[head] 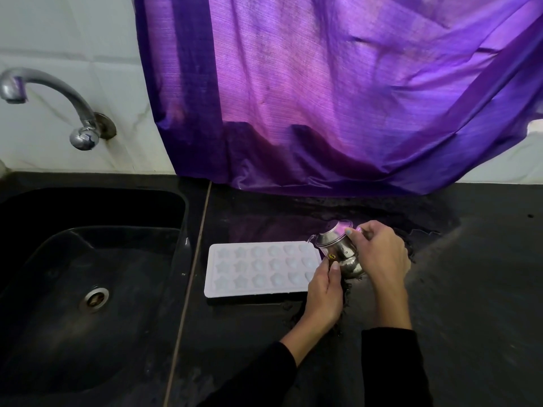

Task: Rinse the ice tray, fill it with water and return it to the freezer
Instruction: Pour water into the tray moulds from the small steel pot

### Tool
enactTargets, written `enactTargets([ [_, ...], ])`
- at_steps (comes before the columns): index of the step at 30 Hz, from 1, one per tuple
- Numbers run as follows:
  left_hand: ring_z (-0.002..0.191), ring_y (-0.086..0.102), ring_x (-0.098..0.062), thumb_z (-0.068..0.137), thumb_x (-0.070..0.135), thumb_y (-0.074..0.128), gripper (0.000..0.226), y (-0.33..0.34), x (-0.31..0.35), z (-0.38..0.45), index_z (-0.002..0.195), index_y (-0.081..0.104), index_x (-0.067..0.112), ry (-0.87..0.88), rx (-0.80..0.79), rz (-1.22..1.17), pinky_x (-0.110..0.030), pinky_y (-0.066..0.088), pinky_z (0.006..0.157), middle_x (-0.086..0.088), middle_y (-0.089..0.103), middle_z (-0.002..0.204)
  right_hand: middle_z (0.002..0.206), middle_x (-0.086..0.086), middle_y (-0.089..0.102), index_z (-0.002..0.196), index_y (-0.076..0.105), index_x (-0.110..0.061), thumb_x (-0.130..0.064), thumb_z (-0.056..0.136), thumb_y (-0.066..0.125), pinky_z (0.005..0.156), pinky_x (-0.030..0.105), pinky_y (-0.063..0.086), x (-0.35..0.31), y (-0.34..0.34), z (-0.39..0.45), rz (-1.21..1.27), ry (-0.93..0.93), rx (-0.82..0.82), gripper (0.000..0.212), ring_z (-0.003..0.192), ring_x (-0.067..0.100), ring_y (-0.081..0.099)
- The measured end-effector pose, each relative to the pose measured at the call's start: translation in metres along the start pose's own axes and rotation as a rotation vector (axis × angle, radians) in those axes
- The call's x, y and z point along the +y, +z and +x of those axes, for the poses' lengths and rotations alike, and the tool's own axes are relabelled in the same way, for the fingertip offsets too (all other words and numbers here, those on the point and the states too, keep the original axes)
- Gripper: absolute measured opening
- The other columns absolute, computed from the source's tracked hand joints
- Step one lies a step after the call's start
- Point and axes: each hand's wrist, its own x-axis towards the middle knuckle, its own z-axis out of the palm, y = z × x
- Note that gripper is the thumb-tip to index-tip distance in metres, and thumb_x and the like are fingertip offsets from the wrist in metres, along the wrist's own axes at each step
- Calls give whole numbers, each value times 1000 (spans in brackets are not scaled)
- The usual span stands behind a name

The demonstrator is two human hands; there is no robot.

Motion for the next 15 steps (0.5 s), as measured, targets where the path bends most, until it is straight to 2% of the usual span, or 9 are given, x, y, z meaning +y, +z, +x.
enactTargets([
  [2, 135, 35, -5, 103, 33, 30, 46, 0, 0, -1, 145, 35, 16, -3, -6, -11, -9, 24, 101, 4, 43, 146, 87, 1, 67, 93, 64, -23, -45, 88, 60, 70, 32, 38, 1, 0, -1, 10, 2, 3, 23, 82, 23, 55],
  [5, 133, 36, -3, 102, 34, 31, 46, 1, 0, -1, 145, 36, 17, 3, -6, -18, -10, 25, 102, 5, 43, 146, 86, 1, 67, 92, 64, -24, -45, 88, 60, 70, 32, 39, 1, -1, -2, 27, 7, 3, 22, 82, 23, 56],
  [12, 116, 40, 10, 103, 30, 32, 40, -4, 5, -4, 142, 40, 23, 22, 16, -38, 4, 25, 86, 15, 48, 132, 86, -2, 66, 94, 64, -24, -45, 88, 60, 70, 31, 37, 3, -7, -4, 108, 23, -13, 23, 83, 22, 56],
  [15, 102, 41, 23, 103, 28, 32, 37, -9, 11, -4, 139, 42, 25, 41, 34, -71, 8, 29, 81, 21, 49, 120, 82, -5, 65, 91, 63, -23, -45, 88, 60, 69, 31, 37, 3, -11, -4, 187, 6, -22, 22, 83, 20, 59],
])
